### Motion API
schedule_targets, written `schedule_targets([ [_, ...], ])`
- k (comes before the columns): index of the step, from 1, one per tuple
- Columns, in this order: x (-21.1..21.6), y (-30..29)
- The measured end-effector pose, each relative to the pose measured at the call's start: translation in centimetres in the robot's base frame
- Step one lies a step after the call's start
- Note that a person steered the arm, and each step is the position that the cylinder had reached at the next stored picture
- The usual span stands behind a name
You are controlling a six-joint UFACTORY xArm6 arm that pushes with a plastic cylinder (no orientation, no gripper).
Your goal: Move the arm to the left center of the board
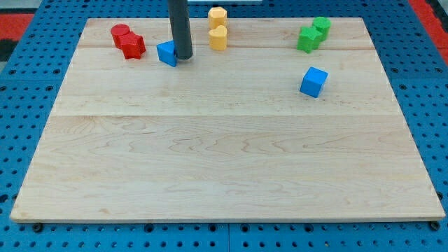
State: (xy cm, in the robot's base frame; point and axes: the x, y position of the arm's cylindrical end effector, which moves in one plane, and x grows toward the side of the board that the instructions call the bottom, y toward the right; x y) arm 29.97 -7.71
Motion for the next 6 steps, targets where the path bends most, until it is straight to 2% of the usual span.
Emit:
schedule_targets([
  [3, 0.4, -0.4],
  [4, 4.7, -2.1],
  [5, 9.7, -7.3],
  [6, 13.4, -16.6],
])
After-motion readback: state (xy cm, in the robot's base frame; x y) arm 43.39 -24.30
